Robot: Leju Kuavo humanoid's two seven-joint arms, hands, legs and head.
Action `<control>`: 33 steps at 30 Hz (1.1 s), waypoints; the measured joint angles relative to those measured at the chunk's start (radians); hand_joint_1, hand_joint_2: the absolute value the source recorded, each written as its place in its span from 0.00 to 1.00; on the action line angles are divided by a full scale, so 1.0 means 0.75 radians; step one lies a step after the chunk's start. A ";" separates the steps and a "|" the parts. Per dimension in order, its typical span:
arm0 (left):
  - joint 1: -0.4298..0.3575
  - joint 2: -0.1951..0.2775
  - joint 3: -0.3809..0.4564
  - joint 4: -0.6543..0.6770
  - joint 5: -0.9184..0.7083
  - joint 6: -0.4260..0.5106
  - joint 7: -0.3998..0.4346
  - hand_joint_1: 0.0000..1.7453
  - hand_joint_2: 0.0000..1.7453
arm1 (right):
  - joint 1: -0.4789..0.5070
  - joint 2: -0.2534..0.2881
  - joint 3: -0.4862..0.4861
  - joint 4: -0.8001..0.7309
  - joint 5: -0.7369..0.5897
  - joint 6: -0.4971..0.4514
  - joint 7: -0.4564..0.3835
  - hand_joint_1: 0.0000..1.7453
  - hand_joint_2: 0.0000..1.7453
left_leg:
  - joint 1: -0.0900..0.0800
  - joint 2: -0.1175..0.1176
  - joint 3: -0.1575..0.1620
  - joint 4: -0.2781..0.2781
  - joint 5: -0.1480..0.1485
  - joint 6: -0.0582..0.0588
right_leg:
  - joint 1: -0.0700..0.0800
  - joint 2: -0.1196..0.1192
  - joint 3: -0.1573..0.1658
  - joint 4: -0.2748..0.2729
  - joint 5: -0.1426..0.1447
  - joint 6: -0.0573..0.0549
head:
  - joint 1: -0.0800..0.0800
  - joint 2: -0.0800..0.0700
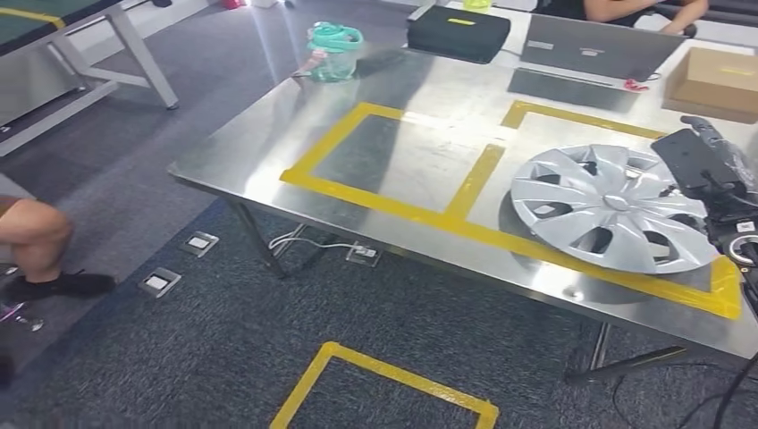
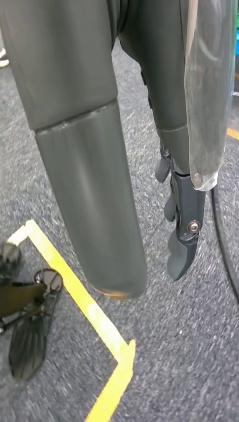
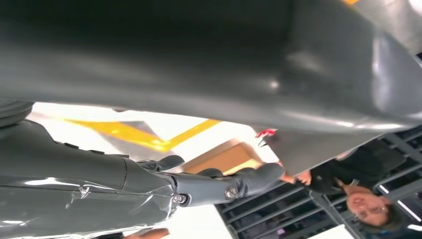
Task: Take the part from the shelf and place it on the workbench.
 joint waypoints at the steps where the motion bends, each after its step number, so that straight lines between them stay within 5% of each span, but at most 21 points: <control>1: 0.000 0.000 0.000 0.000 0.000 0.000 0.000 0.00 0.00 | 0.006 -0.001 -0.001 0.004 -0.001 0.001 0.000 0.00 0.00 | 0.000 -0.016 0.001 0.000 0.000 0.000 | -0.001 0.007 -0.034 0.067 -0.018 0.003 | 0.004 0.000; 3: 0.001 -0.001 -0.001 0.000 0.000 -0.001 0.001 0.00 0.00 | 0.016 -0.001 -0.001 0.012 -0.001 0.001 0.000 0.00 0.00 | 0.002 -0.051 0.003 0.003 -0.001 -0.001 | -0.005 0.012 -0.034 0.049 0.028 0.008 | 0.010 0.000; 6: 0.000 -0.002 -0.001 0.000 0.000 -0.001 0.003 0.00 0.00 | 0.017 -0.003 -0.006 0.021 -0.001 0.002 0.000 0.00 0.00 | 0.005 -0.103 0.002 0.019 -0.008 -0.015 | -0.021 0.081 0.082 -0.217 0.161 0.016 | 0.019 0.000; 8: -0.002 -0.001 -0.001 0.000 0.000 0.000 0.003 0.00 0.00 | 0.019 -0.005 -0.009 0.027 -0.001 0.003 0.000 0.00 0.00 | 0.007 -0.136 -0.016 0.029 -0.003 -0.030 | -0.023 0.118 0.117 -0.288 0.170 0.010 | 0.019 0.000; 10: 0.003 0.000 -0.001 0.000 0.000 0.000 0.003 0.00 0.00 | 0.020 -0.006 -0.009 0.031 -0.001 0.003 -0.001 0.00 0.00 | 0.010 -0.163 -0.032 0.031 0.007 -0.047 | -0.018 0.093 0.122 -0.295 0.173 -0.006 | 0.015 0.000; 12: 0.006 0.000 -0.001 0.000 0.000 0.000 0.004 0.00 0.00 | 0.019 -0.008 -0.010 0.033 -0.001 0.003 -0.002 0.00 0.00 | 0.007 -0.115 -0.056 0.072 -0.016 -0.062 | -0.019 0.060 0.126 -0.302 0.178 -0.022 | 0.004 0.000; 14: 0.002 -0.002 -0.001 0.000 -0.002 0.002 0.004 0.00 0.00 | 0.022 -0.010 -0.014 0.033 0.000 0.003 -0.002 0.00 0.00 | 0.006 -0.031 -0.128 0.216 -0.088 -0.073 | -0.014 0.026 0.129 -0.306 0.180 -0.034 | -0.012 0.000; 17: 0.001 -0.006 -0.004 0.000 -0.010 0.004 0.004 0.00 0.00 | 0.038 -0.012 -0.029 0.037 -0.002 0.002 -0.001 0.00 0.00 | 0.012 0.001 -0.238 0.418 -0.149 -0.077 | -0.004 -0.026 0.130 -0.306 0.176 -0.042 | -0.023 0.000; 19: 0.002 -0.009 -0.006 0.000 -0.017 0.003 0.002 0.00 0.00 | 0.060 -0.015 -0.045 0.040 -0.006 0.002 -0.001 0.00 0.00 | 0.012 0.009 -0.198 0.334 -0.089 -0.068 | 0.000 -0.059 0.133 -0.306 0.172 -0.044 | -0.026 0.000; 21: 0.001 -0.008 -0.008 0.000 -0.023 0.002 0.001 0.00 0.00 | 0.078 -0.019 -0.063 0.040 -0.010 0.001 -0.001 0.00 0.00 | 0.002 0.054 -0.096 0.147 -0.019 -0.051 | 0.006 -0.087 0.137 -0.306 0.166 -0.041 | -0.026 0.000; 23: -0.001 -0.005 -0.013 0.000 -0.027 -0.001 0.001 0.00 0.00 | 0.095 -0.025 -0.082 0.036 -0.013 -0.001 0.001 0.00 0.00 | -0.011 0.085 -0.042 0.045 0.000 -0.034 | 0.010 -0.110 0.144 -0.307 0.158 -0.032 | -0.025 0.000; 25: 0.000 -0.002 -0.019 0.000 -0.030 -0.006 0.000 0.00 0.00 | 0.115 -0.030 -0.096 0.029 -0.017 -0.003 0.005 0.00 0.00 | -0.016 0.062 -0.037 0.031 -0.002 -0.023 | 0.011 -0.133 0.155 -0.313 0.151 -0.019 | -0.023 0.000; 28: 0.003 -0.001 -0.023 0.000 -0.032 -0.008 0.000 0.00 0.00 | 0.134 -0.033 -0.111 0.019 -0.022 -0.004 0.010 0.00 0.00 | -0.005 0.027 -0.016 0.007 0.006 -0.006 | 0.003 -0.072 0.136 -0.247 0.097 -0.003 | -0.015 0.000; 31: 0.000 -0.001 -0.026 0.000 -0.031 -0.008 0.001 0.00 0.00 | 0.146 -0.038 -0.128 0.019 -0.031 0.000 -0.002 0.00 0.00 | -0.004 -0.013 -0.008 0.004 0.006 0.004 | 0.001 0.003 0.010 0.015 -0.022 0.003 | 0.003 0.000; 33: 0.000 -0.001 -0.026 0.000 -0.029 -0.008 0.001 0.00 0.00 | 0.148 -0.038 -0.128 0.020 -0.039 0.004 -0.017 0.00 0.00 | -0.004 -0.046 -0.005 0.006 0.005 0.005 | -0.001 0.010 -0.031 0.078 -0.015 0.006 | 0.009 0.000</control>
